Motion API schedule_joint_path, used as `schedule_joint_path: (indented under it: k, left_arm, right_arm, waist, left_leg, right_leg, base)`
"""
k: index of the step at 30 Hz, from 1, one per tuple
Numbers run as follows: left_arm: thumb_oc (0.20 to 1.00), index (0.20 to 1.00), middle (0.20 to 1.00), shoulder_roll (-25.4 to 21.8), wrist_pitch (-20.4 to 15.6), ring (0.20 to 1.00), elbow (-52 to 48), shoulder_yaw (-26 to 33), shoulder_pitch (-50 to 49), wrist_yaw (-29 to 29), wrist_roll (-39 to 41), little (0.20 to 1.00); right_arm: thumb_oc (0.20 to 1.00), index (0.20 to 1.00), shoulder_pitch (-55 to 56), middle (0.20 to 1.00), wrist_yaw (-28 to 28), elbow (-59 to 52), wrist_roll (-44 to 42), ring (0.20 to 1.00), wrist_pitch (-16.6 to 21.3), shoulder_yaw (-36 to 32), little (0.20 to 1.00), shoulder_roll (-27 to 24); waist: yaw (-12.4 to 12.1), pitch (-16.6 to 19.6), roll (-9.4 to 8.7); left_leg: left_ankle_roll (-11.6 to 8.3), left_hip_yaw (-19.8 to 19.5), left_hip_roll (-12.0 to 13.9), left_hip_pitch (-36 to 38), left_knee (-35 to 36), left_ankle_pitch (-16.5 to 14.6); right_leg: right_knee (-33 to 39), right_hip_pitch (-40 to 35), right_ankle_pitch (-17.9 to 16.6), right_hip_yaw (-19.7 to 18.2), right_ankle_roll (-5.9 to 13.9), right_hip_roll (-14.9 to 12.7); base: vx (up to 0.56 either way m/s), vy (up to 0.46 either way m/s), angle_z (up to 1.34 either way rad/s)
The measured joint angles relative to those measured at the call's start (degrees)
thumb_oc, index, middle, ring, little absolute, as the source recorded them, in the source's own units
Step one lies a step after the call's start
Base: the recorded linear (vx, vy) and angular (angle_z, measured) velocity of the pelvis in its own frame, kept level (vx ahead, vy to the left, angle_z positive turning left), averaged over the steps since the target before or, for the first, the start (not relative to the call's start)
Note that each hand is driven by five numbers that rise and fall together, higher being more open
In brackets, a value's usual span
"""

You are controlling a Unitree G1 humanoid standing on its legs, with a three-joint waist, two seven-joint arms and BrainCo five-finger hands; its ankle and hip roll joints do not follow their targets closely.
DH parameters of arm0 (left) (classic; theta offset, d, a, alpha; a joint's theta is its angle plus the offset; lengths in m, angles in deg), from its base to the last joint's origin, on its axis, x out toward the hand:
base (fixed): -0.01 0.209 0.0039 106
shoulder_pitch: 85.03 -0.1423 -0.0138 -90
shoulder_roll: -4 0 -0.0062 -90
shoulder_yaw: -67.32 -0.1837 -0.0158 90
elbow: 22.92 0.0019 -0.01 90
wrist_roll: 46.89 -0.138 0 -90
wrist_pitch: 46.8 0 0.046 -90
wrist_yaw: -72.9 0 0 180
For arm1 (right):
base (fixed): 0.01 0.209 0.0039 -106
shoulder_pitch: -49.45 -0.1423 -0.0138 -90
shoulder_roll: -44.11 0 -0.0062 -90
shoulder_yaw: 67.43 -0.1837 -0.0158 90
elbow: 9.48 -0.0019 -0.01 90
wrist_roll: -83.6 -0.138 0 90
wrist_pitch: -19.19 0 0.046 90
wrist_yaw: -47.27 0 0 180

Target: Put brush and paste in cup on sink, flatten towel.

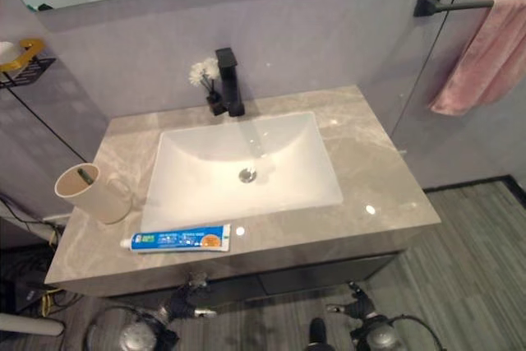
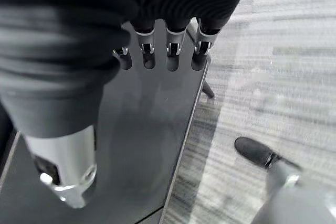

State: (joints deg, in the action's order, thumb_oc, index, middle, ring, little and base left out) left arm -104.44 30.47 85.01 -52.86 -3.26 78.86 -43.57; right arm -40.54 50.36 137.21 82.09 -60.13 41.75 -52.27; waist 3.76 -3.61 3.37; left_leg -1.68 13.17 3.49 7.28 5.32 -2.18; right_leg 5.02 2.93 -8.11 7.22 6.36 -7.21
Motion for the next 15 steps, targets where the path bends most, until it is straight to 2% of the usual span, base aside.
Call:
schedule_joint_path:
  k: [3,5,9,12,15]
  left_arm:
    - [1.0,1.0,1.0,0.7,1.1,1.0,-4.7,-0.3,2.5,3.3,-2.4,1.0]
    - [1.0,1.0,1.0,1.1,0.6,1.0,-8.1,-1.1,3.7,4.3,-3.5,1.0]
    - [1.0,1.0,1.0,-0.8,0.8,1.0,-18.1,-4.9,8.3,6.8,-4.3,1.0]
    - [1.0,1.0,1.0,-1.2,0.4,1.0,-23.2,-5.3,10.6,8.5,-3.1,1.0]
    - [1.0,1.0,1.0,-1.6,0.7,1.0,-26.4,-4.4,17.7,7.8,1.3,1.0]
  right_arm:
    - [1.0,1.0,-0.1,1.0,-0.9,0.9,0.2,1.0,-0.9,0.1,1.0,0.6]
    - [1.0,1.0,0.0,1.0,-1.2,1.3,0.2,1.0,-1.0,0.1,1.0,1.2]
    - [1.0,1.0,0.1,1.0,-1.6,1.8,0.2,1.0,-2.0,1.8,1.0,2.2]
    - [1.0,1.0,0.0,1.0,-2.0,2.8,0.2,1.0,-2.0,2.4,1.0,3.0]
    - [1.0,1.0,0.1,1.0,-2.4,4.2,0.3,1.0,-2.1,4.1,1.0,3.8]
  waist:
    - [0.1,0.1,-0.32]
    - [0.2,0.3,-0.74]
    - [0.3,0.9,-2.38]
    - [0.4,1.7,-3.5]
    - [0.2,2.5,-4.6]
  left_leg:
    - [-0.12,0.0,0.2,-0.7,0.1,0.0]
    - [-0.32,0.0,0.4,-1.4,0.1,0.2]
    - [-0.88,-0.2,0.9,-1.5,0.0,0.7]
    - [-0.93,-0.2,0.9,-1.5,0.0,0.7]
    - [-0.93,-0.6,0.9,-1.8,0.0,0.7]
  right_leg:
    - [0.4,0.8,-0.1,-0.1,0.47,-0.1]
    - [0.3,1.2,-0.2,0.2,0.65,0.0]
    - [0.1,1.3,-0.4,0.7,0.55,0.5]
    - [0.0,1.2,-0.4,0.7,0.52,0.4]
    - [-0.1,1.2,-0.4,1.1,0.53,0.3]
  base:
    - [0.0,-0.018,0.0]
    - [0.0,-0.03,0.08]
    - [0.0,-0.014,0.03]
    - [0.01,-0.01,0.0]
    - [0.02,-0.014,0.07]
